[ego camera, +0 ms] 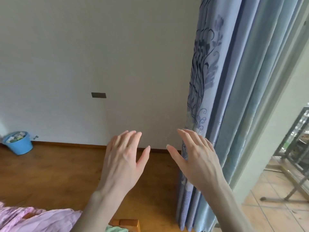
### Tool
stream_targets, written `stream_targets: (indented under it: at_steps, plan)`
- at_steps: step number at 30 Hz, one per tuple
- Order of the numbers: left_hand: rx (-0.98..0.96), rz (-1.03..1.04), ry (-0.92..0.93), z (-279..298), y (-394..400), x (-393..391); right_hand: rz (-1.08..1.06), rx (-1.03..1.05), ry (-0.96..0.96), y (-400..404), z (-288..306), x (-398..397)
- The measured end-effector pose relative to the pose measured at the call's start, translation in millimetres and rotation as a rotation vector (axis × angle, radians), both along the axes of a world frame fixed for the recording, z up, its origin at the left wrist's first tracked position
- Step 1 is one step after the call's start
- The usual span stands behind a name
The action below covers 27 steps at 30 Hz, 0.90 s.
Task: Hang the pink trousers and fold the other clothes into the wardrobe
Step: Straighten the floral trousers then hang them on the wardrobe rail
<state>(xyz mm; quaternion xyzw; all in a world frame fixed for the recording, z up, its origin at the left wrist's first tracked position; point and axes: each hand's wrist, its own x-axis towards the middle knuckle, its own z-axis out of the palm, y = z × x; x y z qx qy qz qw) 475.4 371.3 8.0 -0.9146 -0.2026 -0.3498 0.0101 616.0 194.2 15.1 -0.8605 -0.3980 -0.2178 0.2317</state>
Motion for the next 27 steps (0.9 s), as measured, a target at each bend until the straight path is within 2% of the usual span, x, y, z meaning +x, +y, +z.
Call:
stream_targets:
  at_steps: [18,27]
  plan:
    - [-0.026,0.196,0.008,-3,130,144,0.133,-0.048,-0.103,157,-8,173]
    - [-0.023,0.241,-0.018,-2,230,218,0.151,-0.055,-0.135,260,5,250]
